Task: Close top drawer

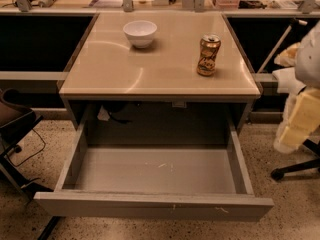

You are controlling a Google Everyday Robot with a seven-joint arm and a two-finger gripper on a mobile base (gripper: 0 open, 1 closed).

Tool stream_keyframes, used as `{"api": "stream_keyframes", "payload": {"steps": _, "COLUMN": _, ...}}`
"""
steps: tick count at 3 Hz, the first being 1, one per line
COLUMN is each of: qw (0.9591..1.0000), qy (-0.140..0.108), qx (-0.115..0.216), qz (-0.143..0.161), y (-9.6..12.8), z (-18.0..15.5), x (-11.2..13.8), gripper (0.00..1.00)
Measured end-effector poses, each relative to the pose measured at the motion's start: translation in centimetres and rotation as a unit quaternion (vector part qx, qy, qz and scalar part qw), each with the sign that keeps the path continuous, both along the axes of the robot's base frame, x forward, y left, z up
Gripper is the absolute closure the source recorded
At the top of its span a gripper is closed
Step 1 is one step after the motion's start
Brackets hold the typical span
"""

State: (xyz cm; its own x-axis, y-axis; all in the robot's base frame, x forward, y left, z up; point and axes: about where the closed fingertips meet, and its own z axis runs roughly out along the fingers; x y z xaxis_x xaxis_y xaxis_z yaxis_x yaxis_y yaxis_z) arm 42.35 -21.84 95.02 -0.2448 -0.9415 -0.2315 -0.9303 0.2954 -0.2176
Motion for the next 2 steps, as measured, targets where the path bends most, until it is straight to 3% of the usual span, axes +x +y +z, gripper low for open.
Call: {"api": "stream_keyframes", "payload": {"steps": 2, "qw": 0.9966, "qy": 0.056, "qx": 0.017, "qz": -0.058, "y": -3.1, "z": -9.7, "x": -6.7, "gripper": 0.0}}
